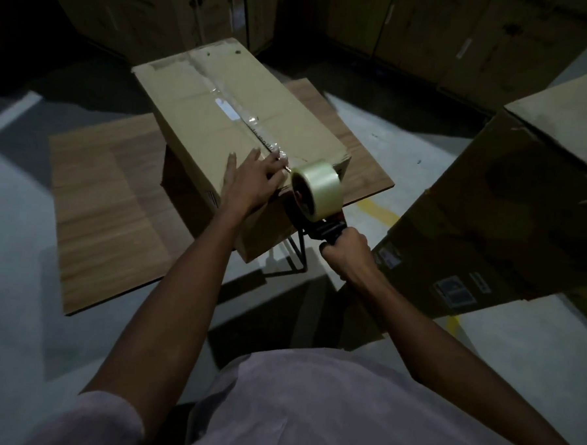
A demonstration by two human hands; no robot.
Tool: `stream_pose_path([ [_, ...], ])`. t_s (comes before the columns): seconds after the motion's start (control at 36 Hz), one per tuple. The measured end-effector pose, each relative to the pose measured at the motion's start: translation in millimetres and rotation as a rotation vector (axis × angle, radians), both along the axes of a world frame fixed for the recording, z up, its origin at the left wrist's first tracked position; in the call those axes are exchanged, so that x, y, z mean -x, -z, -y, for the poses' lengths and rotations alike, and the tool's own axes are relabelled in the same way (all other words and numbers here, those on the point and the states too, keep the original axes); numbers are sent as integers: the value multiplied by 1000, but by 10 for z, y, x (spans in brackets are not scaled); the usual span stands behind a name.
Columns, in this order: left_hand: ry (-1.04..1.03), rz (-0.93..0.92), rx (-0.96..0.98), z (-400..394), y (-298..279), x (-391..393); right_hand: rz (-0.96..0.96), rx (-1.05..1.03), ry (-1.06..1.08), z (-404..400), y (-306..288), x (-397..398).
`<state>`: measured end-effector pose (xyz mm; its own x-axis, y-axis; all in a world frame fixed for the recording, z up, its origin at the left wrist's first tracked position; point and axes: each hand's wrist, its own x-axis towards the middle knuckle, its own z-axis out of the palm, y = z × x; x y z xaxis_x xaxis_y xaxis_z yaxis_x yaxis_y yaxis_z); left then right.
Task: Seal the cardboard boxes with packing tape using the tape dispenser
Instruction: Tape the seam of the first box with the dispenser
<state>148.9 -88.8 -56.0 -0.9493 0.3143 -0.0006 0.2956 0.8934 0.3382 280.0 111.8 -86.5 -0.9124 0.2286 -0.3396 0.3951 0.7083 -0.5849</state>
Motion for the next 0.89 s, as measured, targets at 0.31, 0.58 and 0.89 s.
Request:
stream_pose_path([
  [0.31,-131,21,-62,-10,-31,-34,197,-150,-9,-317,573,-724],
  [0.58,-445,-18,-45,-291,57,-223,-7,10,215,-334,476,-368],
  [0.89,-326,115,111,-147,105,-316,-69,123,380,-161,381,147],
])
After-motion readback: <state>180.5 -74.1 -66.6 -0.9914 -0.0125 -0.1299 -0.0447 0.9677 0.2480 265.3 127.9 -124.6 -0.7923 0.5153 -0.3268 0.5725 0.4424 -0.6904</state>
